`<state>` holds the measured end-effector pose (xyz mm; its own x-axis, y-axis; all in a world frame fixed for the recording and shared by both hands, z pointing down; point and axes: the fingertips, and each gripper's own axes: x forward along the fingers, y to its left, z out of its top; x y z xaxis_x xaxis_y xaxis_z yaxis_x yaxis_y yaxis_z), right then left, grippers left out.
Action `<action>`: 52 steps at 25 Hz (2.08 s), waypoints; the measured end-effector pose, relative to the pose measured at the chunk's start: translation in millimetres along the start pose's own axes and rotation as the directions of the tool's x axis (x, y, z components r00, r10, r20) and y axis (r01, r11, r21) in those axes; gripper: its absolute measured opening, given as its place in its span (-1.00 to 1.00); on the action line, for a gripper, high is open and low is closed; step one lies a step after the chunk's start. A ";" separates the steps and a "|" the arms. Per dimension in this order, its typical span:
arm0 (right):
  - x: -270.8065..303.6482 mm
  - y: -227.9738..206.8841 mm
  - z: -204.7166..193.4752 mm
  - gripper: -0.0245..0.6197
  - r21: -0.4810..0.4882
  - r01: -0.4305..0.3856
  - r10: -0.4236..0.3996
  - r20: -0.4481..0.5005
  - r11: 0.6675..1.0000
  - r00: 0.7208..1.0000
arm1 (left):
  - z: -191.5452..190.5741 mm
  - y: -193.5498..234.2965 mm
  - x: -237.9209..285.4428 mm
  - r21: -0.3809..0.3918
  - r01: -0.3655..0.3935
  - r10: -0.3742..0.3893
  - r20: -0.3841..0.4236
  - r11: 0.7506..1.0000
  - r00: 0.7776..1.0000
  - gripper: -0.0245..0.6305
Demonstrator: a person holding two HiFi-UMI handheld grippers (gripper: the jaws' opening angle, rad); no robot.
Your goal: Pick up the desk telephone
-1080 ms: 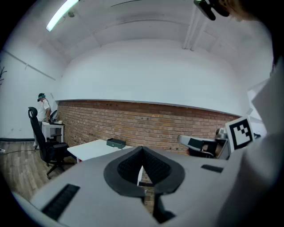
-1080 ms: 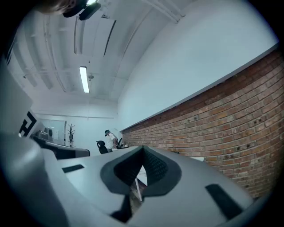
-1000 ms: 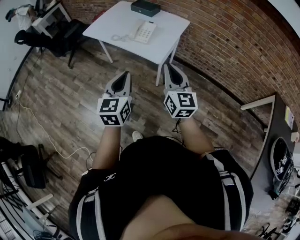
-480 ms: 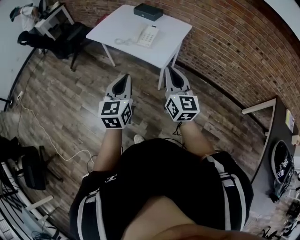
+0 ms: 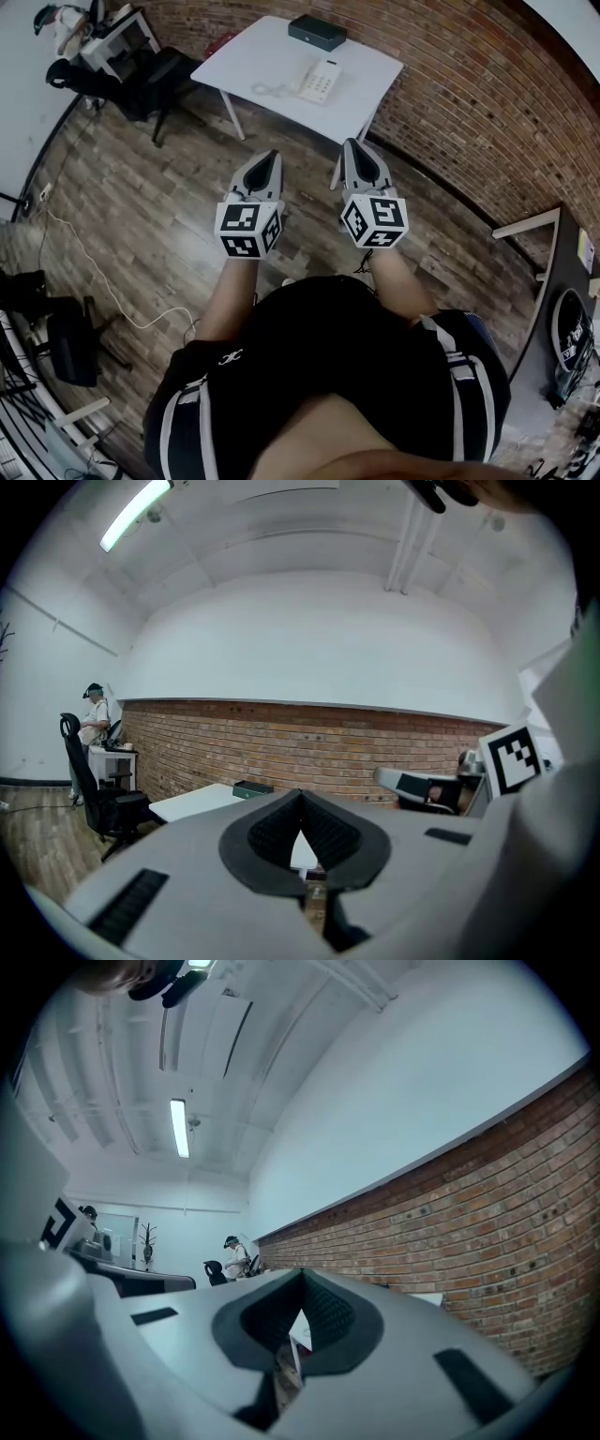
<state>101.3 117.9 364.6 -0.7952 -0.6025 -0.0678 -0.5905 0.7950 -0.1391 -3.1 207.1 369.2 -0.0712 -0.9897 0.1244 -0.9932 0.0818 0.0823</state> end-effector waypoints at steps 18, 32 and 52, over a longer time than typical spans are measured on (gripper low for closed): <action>53.2 -14.8 -12.3 -0.93 0.037 0.050 -0.051 0.015 0.998 0.999 | -2.7 45.8 40.3 0.023 0.010 -0.009 -0.016 1.000 1.000 -0.92; 165.5 -74.5 -28.8 -0.93 0.072 0.081 -0.081 -0.004 0.994 0.997 | 3.3 98.1 159.3 0.032 0.023 -0.021 -0.046 0.999 0.999 -0.92; 333.4 -195.8 -46.7 -0.93 0.109 0.058 -0.046 -0.109 0.992 0.993 | 14.1 146.3 367.7 -0.009 0.012 -0.013 -0.163 1.000 0.986 -0.92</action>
<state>-54.6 -235.3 415.4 -0.7772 -0.6276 0.0465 -0.6174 0.7460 -0.2496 -175.9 -146.5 413.0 -0.0424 -0.9582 0.2831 -0.9931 0.0714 0.0930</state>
